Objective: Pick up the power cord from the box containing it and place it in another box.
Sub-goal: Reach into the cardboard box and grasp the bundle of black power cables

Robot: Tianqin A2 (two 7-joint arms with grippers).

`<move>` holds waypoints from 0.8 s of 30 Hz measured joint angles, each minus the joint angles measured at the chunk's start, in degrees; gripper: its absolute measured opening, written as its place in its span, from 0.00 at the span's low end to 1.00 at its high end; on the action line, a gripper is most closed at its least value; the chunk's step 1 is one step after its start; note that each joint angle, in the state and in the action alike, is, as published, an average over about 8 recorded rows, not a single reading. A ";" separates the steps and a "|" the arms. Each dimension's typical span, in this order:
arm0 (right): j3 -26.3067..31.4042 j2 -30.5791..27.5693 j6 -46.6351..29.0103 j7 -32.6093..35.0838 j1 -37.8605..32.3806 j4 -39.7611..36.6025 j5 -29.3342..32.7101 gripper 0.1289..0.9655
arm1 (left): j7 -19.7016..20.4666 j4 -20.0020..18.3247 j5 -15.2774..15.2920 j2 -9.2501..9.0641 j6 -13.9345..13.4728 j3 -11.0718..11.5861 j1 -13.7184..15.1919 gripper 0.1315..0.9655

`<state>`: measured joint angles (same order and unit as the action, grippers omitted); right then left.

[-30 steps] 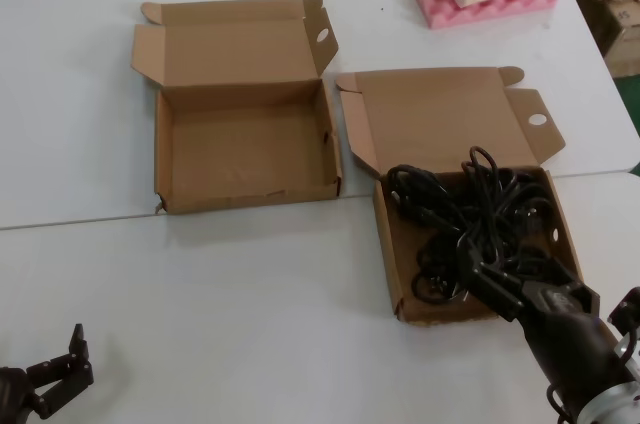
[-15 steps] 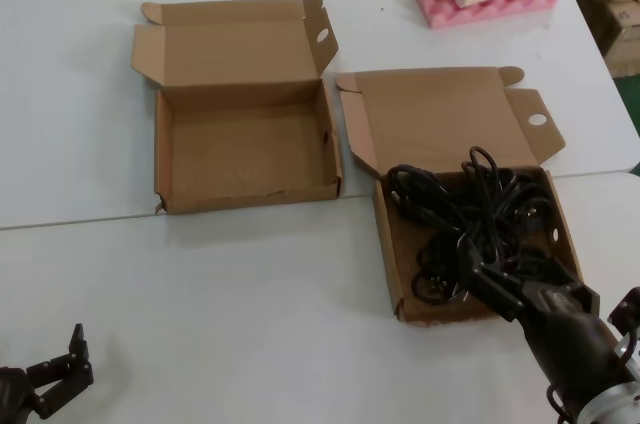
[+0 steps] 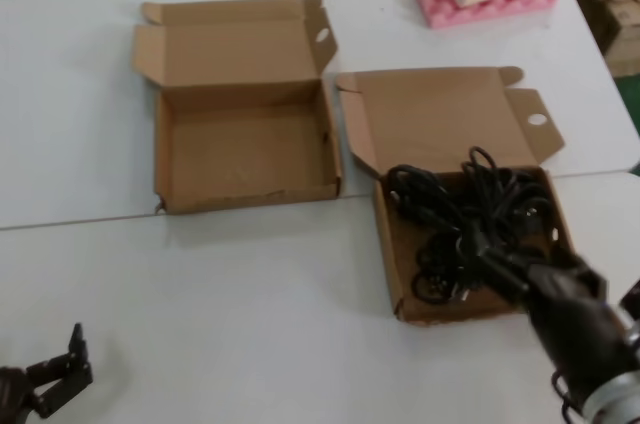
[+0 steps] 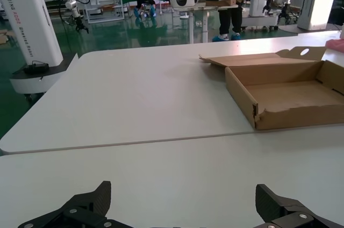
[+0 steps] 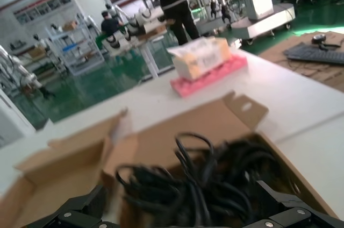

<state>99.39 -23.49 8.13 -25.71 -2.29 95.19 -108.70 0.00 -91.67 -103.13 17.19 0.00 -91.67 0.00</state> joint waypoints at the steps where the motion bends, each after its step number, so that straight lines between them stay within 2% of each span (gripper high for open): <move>1: 2.03 -2.01 2.59 0.00 -0.23 1.47 -1.55 1.00 | 0.00 0.00 0.00 0.00 0.00 0.00 0.00 0.99; 6: 13.47 -12.49 15.37 0.00 -3.61 8.19 -6.71 1.00 | 0.00 0.00 0.00 0.00 0.00 0.00 0.00 0.98; 11: 26.51 -20.37 23.17 0.00 -10.80 9.86 -5.42 1.00 | 0.00 0.00 0.00 0.00 0.00 0.00 0.00 0.93; 16: 39.67 -24.81 26.05 0.00 -19.86 6.62 -3.66 1.00 | 0.00 0.00 0.00 0.00 0.00 0.00 0.00 0.86; 19: 47.03 -26.62 27.99 0.00 -25.03 3.97 -4.35 1.00 | 0.00 0.00 0.00 0.00 0.00 0.00 0.00 0.86; 24: 54.93 -27.85 31.39 0.00 -30.03 -0.12 -7.25 1.00 | 0.00 0.00 0.00 0.00 0.00 0.00 0.00 0.77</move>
<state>154.32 -51.34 39.52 -25.71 -32.32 95.07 -115.95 0.00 -91.67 -103.13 17.19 0.00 -91.68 0.00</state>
